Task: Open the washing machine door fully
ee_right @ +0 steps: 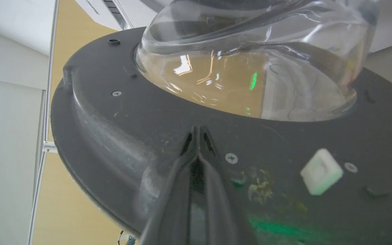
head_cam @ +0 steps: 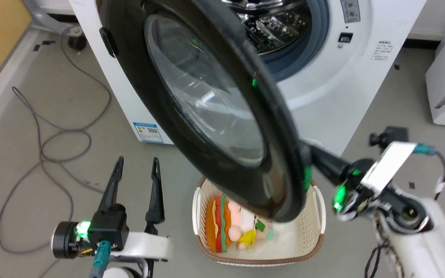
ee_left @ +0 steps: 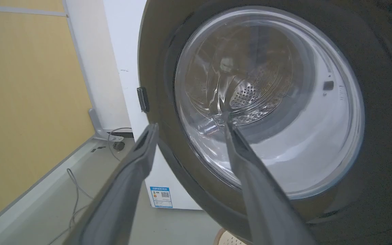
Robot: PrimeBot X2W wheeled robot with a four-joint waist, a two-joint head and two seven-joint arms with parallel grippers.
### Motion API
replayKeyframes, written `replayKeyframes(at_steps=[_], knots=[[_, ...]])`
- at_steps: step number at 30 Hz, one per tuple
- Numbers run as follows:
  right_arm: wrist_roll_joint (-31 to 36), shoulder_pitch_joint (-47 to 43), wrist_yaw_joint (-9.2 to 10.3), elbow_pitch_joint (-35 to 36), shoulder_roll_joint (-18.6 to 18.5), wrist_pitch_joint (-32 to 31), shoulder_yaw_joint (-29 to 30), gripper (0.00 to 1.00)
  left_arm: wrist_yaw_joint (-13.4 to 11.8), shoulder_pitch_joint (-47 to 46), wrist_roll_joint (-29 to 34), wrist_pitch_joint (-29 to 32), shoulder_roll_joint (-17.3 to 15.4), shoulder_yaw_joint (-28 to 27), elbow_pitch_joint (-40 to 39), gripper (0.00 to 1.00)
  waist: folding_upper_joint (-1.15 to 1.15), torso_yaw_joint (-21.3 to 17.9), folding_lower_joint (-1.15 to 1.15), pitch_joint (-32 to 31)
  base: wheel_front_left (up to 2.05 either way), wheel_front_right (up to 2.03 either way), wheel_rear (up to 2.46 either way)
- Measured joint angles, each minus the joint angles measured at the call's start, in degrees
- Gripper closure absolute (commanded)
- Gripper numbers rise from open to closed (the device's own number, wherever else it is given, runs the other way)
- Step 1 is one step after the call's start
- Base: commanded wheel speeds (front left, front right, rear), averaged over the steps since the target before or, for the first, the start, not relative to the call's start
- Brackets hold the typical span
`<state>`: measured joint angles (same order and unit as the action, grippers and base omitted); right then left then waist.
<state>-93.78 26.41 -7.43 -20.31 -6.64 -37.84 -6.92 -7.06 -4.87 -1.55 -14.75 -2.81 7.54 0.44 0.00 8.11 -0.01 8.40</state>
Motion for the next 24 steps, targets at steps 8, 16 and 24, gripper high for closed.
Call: replayKeyframes(at_steps=[8,16,24], knots=[[0.08,-5.98,0.00,4.32,1.93,-1.74,-4.12,1.00,0.66,2.14,0.44,0.00,-0.05,-0.24,1.92,0.00,0.00,0.63,0.00,-2.71,0.00,0.00,0.00],[0.29,-10.11,0.00,7.00,3.08,-2.46,-9.85,1.00,0.67,3.00,0.45,0.00,-0.10,-0.88,3.16,0.00,0.00,1.44,0.00,-4.32,0.00,0.00,0.00],[0.76,-13.35,0.00,9.24,3.50,-0.31,-14.34,1.00,0.60,4.27,0.44,0.00,-0.10,-1.47,3.74,0.00,0.00,1.42,0.00,-5.39,0.00,0.00,0.00]])
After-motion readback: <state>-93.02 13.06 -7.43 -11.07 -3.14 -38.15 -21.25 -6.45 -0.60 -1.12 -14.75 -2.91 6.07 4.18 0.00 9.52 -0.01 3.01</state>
